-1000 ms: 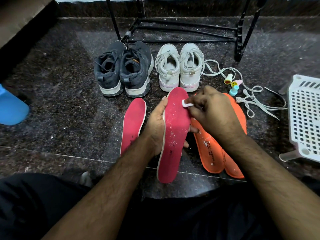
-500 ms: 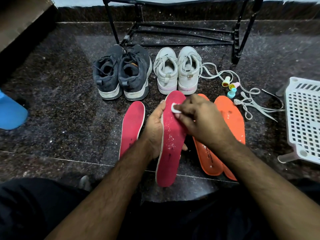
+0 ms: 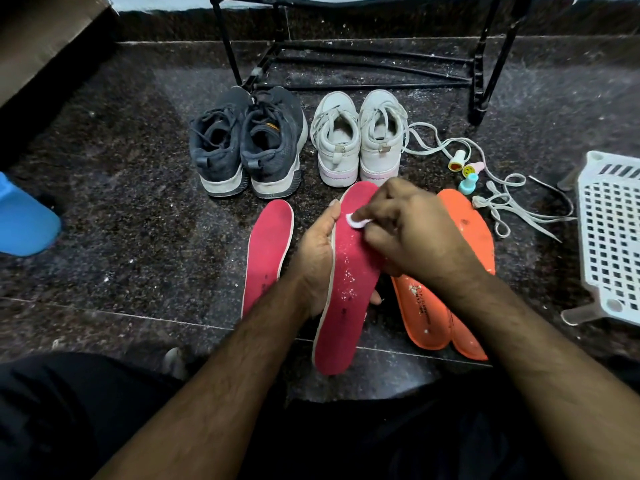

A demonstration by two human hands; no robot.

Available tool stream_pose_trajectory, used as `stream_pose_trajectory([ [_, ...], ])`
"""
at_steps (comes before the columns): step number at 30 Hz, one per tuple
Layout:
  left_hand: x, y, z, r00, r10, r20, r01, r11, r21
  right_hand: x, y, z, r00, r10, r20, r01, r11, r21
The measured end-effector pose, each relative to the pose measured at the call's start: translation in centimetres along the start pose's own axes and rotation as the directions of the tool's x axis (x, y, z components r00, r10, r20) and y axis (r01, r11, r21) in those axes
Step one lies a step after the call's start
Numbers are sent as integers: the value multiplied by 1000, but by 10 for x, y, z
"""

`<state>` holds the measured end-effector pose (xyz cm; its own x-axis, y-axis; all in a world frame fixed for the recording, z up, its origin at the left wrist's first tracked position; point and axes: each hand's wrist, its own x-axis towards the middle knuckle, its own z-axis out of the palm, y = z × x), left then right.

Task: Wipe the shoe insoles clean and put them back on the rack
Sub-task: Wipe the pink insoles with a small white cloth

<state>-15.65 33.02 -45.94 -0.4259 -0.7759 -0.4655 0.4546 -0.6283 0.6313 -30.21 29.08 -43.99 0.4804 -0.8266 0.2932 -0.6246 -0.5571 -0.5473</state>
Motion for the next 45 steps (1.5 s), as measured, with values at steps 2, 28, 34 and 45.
stream_pose_trajectory([
  [2, -1, 1, 3, 1000, 3, 5, -4, 999, 36, -1, 8, -6, 991, 89, -102, -92, 995, -26],
  [28, 1, -3, 1, 1000, -23, -13, 23, 999, 38, -4, 0, 7, 998, -45, -37, 41, 993, -106],
  [34, 0, -2, 0, 1000, -20, -7, 20, 991, 134, 1, 12, -3, 983, 70, -167, -88, 991, -103],
  [45, 1, -5, -2, 999, -33, -3, 33, 983, 183, 2, 14, -3, 978, 75, -193, -99, 988, -116],
])
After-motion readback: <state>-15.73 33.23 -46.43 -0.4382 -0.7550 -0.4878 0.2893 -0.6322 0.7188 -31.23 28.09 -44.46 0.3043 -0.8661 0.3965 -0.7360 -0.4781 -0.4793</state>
